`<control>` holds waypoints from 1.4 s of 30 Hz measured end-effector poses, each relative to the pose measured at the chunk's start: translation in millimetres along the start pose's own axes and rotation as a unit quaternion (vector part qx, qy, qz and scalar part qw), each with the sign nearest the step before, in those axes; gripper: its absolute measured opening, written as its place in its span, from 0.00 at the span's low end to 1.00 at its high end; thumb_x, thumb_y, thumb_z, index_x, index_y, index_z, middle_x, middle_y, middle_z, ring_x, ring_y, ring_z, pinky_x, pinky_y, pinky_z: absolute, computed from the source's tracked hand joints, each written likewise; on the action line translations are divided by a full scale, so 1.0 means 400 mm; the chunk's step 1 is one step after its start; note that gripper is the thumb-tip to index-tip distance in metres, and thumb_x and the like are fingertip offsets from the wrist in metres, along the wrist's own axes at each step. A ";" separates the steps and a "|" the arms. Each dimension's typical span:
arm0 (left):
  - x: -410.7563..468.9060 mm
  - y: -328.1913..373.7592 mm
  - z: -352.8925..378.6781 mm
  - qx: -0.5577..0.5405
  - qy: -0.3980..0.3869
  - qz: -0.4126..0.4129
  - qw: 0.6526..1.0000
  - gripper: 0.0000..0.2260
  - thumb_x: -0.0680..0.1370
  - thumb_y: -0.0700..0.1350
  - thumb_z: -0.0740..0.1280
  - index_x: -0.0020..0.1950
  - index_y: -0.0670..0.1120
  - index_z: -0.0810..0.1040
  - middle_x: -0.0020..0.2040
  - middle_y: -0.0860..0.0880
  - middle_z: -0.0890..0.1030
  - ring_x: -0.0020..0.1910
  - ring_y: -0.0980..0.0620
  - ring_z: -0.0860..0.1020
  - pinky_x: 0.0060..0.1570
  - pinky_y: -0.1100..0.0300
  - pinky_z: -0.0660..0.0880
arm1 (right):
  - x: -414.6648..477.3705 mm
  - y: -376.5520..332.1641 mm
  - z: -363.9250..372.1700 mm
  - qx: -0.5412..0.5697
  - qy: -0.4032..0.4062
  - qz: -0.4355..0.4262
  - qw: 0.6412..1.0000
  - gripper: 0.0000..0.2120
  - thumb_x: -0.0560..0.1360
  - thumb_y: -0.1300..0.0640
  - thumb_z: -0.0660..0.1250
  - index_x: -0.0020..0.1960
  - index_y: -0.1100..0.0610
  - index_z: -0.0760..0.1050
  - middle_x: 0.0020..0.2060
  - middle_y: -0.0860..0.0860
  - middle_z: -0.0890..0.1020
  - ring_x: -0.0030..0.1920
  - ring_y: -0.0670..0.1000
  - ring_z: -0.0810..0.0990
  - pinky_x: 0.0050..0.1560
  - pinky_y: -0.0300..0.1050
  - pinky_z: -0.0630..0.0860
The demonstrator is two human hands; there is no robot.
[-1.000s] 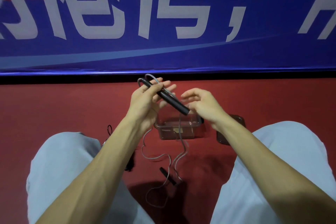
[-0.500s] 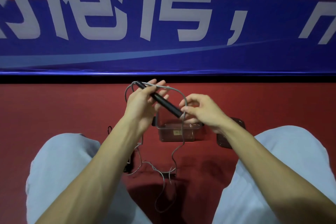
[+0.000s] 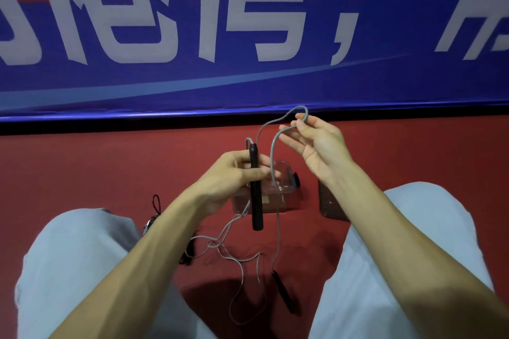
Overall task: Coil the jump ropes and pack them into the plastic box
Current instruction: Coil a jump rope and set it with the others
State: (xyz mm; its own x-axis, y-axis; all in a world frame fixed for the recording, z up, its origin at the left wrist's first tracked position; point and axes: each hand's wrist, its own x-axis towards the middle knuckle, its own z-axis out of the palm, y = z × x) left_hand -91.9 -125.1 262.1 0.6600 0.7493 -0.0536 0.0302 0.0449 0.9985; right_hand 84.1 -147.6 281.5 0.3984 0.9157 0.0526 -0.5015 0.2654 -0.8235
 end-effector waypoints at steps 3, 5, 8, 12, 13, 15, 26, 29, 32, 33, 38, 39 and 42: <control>-0.002 0.006 0.002 -0.055 0.006 0.006 0.998 0.05 0.78 0.33 0.65 0.52 0.39 0.77 0.44 0.40 0.84 0.46 0.42 0.84 0.45 0.52 0.82 | 0.006 0.003 -0.002 0.017 0.016 0.001 1.000 0.06 0.79 0.72 0.59 0.47 0.65 0.72 0.38 0.57 0.78 0.38 0.53 0.85 0.37 0.45 0.82; -0.003 0.011 0.004 -0.076 0.022 0.023 0.997 0.04 0.78 0.33 0.64 0.52 0.39 0.76 0.43 0.41 0.83 0.44 0.42 0.84 0.42 0.52 0.82 | 0.007 0.004 -0.001 0.021 0.017 0.002 1.000 0.06 0.79 0.70 0.59 0.45 0.65 0.72 0.38 0.57 0.78 0.38 0.54 0.85 0.38 0.45 0.82; -0.004 0.016 0.007 -0.114 0.060 0.055 0.990 0.04 0.79 0.33 0.63 0.51 0.39 0.76 0.42 0.42 0.83 0.43 0.42 0.85 0.39 0.55 0.82 | 0.004 0.011 0.000 -0.002 0.018 0.017 1.000 0.04 0.80 0.67 0.61 0.46 0.65 0.73 0.40 0.59 0.78 0.42 0.57 0.84 0.41 0.47 0.83; 0.003 0.027 0.001 -0.202 0.122 0.093 0.967 0.03 0.79 0.33 0.63 0.50 0.39 0.76 0.42 0.43 0.83 0.47 0.40 0.83 0.42 0.54 0.82 | -0.001 0.042 -0.003 -0.175 -0.022 0.064 0.982 0.07 0.81 0.66 0.58 0.52 0.63 0.75 0.47 0.61 0.82 0.45 0.58 0.84 0.46 0.47 0.82; 0.004 0.030 0.000 -0.229 0.132 0.099 0.959 0.03 0.79 0.33 0.64 0.50 0.38 0.76 0.43 0.42 0.82 0.47 0.41 0.83 0.41 0.54 0.82 | -0.004 0.050 -0.002 -0.231 -0.046 0.073 0.969 0.08 0.80 0.67 0.58 0.53 0.63 0.76 0.48 0.60 0.83 0.45 0.56 0.84 0.46 0.44 0.81; 0.004 0.036 -0.004 -0.288 0.144 0.104 0.941 0.03 0.80 0.33 0.63 0.50 0.38 0.75 0.43 0.42 0.82 0.47 0.42 0.84 0.40 0.54 0.82 | -0.010 0.063 -0.001 -0.336 -0.093 0.077 0.934 0.12 0.77 0.72 0.59 0.53 0.63 0.78 0.42 0.55 0.84 0.39 0.48 0.82 0.40 0.35 0.77; 0.011 0.041 -0.036 -0.476 0.186 0.119 0.851 0.04 0.81 0.35 0.63 0.46 0.38 0.74 0.44 0.42 0.83 0.47 0.43 0.85 0.47 0.54 0.82 | -0.028 0.164 0.000 -0.608 -0.194 0.100 0.764 0.05 0.79 0.59 0.64 0.44 0.55 0.73 0.41 0.54 0.83 0.43 0.55 0.84 0.44 0.49 0.82; 0.015 0.033 -0.036 -0.417 0.202 0.128 0.877 0.03 0.81 0.37 0.62 0.49 0.39 0.74 0.47 0.41 0.83 0.49 0.45 0.84 0.48 0.56 0.82 | -0.029 0.168 0.000 -0.581 -0.158 0.110 0.791 0.07 0.80 0.63 0.62 0.44 0.56 0.72 0.37 0.53 0.82 0.36 0.56 0.84 0.44 0.55 0.83; 0.023 0.019 -0.035 -0.308 0.232 0.127 0.914 0.04 0.82 0.37 0.60 0.55 0.39 0.72 0.52 0.40 0.82 0.52 0.44 0.83 0.54 0.53 0.81 | -0.021 0.147 0.001 -0.536 -0.106 0.078 0.834 0.13 0.78 0.70 0.58 0.40 0.55 0.72 0.33 0.53 0.80 0.31 0.53 0.81 0.41 0.55 0.83; 0.025 0.013 -0.035 -0.272 0.237 0.119 0.925 0.05 0.82 0.36 0.60 0.57 0.39 0.72 0.52 0.40 0.82 0.51 0.45 0.82 0.55 0.52 0.80 | -0.020 0.137 0.003 -0.517 -0.092 0.067 0.848 0.13 0.78 0.69 0.58 0.41 0.56 0.72 0.32 0.52 0.79 0.30 0.51 0.81 0.38 0.52 0.83; 0.027 -0.007 -0.025 -0.086 0.205 0.046 0.974 0.06 0.79 0.33 0.64 0.51 0.42 0.77 0.49 0.43 0.84 0.44 0.49 0.83 0.46 0.57 0.80 | -0.024 0.088 0.019 -0.379 -0.062 0.037 0.923 0.08 0.82 0.64 0.58 0.46 0.60 0.73 0.35 0.56 0.77 0.26 0.50 0.78 0.30 0.44 0.82; 0.028 -0.011 -0.023 -0.043 0.195 0.040 0.979 0.06 0.79 0.33 0.64 0.51 0.42 0.77 0.49 0.43 0.84 0.42 0.51 0.83 0.42 0.62 0.79 | -0.024 0.078 0.021 -0.352 -0.048 0.031 0.934 0.07 0.82 0.64 0.58 0.46 0.61 0.73 0.36 0.56 0.76 0.26 0.50 0.78 0.31 0.45 0.82; 0.027 -0.021 -0.018 0.060 0.144 0.032 0.987 0.07 0.80 0.33 0.63 0.51 0.42 0.78 0.47 0.43 0.83 0.41 0.53 0.81 0.42 0.64 0.78 | -0.019 0.050 0.020 -0.267 -0.002 0.029 0.963 0.08 0.82 0.63 0.58 0.47 0.62 0.74 0.38 0.56 0.76 0.30 0.51 0.78 0.35 0.49 0.83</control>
State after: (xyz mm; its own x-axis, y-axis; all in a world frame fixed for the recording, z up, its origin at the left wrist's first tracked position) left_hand -90.5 -112.6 253.0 0.4237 0.9054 0.0267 0.0947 -0.0736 0.9928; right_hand 64.9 -146.7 269.1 0.3779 0.9258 -0.0005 -0.0552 0.0220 -0.9982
